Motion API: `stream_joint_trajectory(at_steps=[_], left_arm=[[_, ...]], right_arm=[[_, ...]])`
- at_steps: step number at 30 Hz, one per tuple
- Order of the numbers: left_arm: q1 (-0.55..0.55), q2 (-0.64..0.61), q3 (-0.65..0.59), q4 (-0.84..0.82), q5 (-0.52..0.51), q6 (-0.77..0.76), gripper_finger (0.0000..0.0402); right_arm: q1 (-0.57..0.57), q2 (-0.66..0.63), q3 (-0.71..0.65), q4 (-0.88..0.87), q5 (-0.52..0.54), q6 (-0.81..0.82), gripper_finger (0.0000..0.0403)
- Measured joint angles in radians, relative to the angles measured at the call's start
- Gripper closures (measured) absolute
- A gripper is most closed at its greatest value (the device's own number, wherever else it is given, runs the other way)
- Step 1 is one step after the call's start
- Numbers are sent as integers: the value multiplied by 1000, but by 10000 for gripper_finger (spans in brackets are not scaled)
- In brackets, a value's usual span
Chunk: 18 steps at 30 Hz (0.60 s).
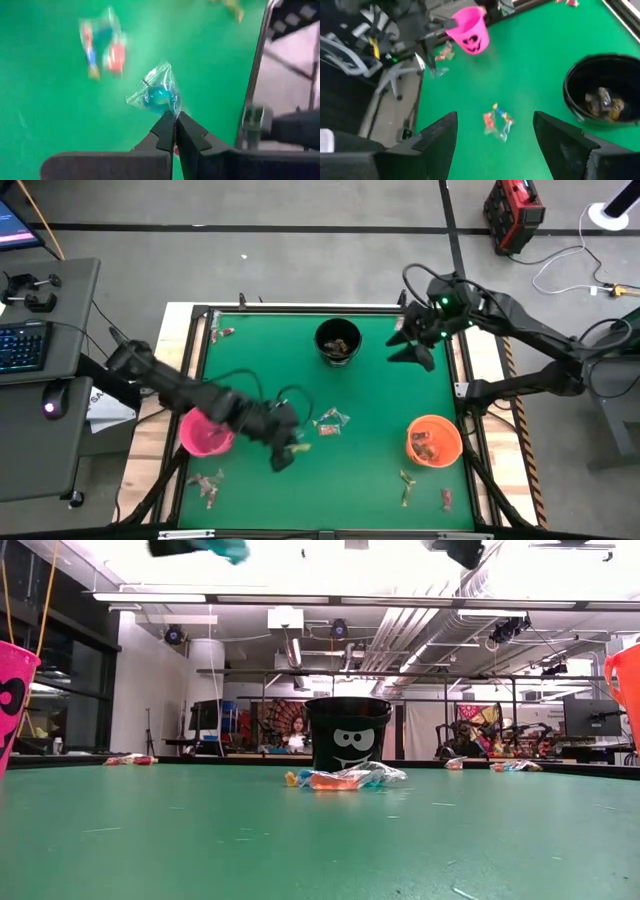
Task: Sort candy by brand, put in halloween buckets
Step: Put the blue gummy into the orange bucket
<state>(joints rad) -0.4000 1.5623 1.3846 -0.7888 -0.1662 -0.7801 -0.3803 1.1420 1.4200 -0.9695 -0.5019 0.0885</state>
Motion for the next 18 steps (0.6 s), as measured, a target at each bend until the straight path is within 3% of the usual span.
stream_joint_trajectory(at_steps=[7, 13, 18], left_arm=[[197, 0, 0, 216, 59, 184, 401], [272, 32, 1, 460, 104, 286, 401], [302, 139, 0, 669, 157, 374, 401]], right_arm=[[76, -38, 0, -70, 157, -47, 149], [93, -53, 0, -62, 166, -70, 149], [93, -50, 0, -6, 184, -68, 149]])
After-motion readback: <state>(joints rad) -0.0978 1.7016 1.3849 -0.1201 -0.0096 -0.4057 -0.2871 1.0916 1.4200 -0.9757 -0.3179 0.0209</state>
